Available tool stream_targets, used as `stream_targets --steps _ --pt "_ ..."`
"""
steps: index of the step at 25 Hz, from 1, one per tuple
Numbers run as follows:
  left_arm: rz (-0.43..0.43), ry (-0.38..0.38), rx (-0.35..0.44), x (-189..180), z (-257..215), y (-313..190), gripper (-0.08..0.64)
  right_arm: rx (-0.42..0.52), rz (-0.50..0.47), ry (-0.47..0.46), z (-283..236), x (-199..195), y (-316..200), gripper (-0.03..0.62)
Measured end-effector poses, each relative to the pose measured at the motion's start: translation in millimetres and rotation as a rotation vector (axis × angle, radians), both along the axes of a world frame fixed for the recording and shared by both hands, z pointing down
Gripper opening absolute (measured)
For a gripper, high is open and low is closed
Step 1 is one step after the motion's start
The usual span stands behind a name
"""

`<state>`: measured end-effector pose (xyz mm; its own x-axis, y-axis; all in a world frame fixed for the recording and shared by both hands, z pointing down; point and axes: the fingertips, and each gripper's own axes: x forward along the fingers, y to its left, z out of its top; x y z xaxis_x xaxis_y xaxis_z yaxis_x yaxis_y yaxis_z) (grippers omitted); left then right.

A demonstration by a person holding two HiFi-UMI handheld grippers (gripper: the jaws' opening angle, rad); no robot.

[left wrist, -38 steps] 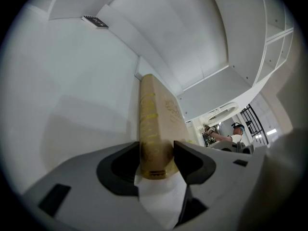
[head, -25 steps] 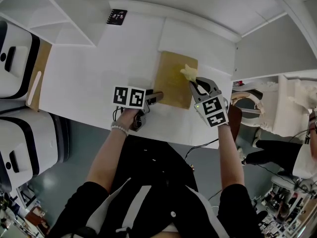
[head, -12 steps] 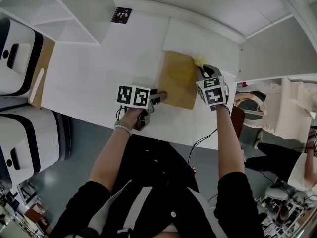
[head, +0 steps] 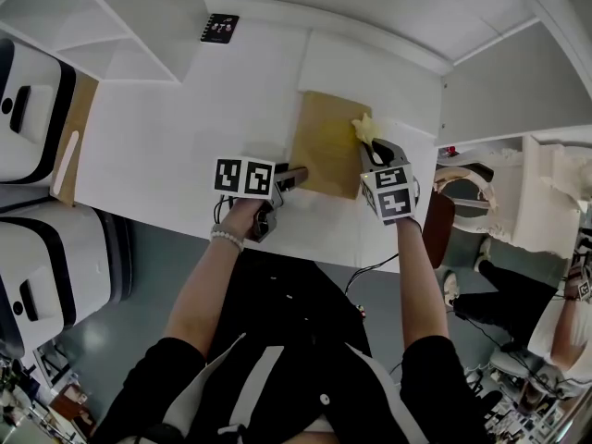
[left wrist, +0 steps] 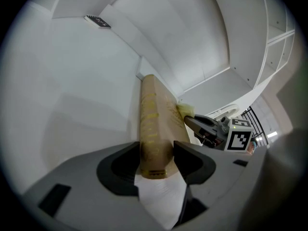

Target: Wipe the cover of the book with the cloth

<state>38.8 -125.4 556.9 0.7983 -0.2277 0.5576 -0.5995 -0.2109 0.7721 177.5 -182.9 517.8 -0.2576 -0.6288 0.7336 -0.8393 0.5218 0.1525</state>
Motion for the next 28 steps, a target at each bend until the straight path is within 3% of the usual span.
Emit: stream_targets --steps 18,28 --pt "-0.011 -0.007 -0.005 0.0 1.2 -0.7 0.222 -0.043 -0.116 0.007 0.7 -25.0 102.1 0.037" --pt "-0.014 -0.01 -0.001 -0.1 -0.2 -1.7 0.222 -0.104 -0.216 -0.051 2.8 -66.6 138.7 0.037"
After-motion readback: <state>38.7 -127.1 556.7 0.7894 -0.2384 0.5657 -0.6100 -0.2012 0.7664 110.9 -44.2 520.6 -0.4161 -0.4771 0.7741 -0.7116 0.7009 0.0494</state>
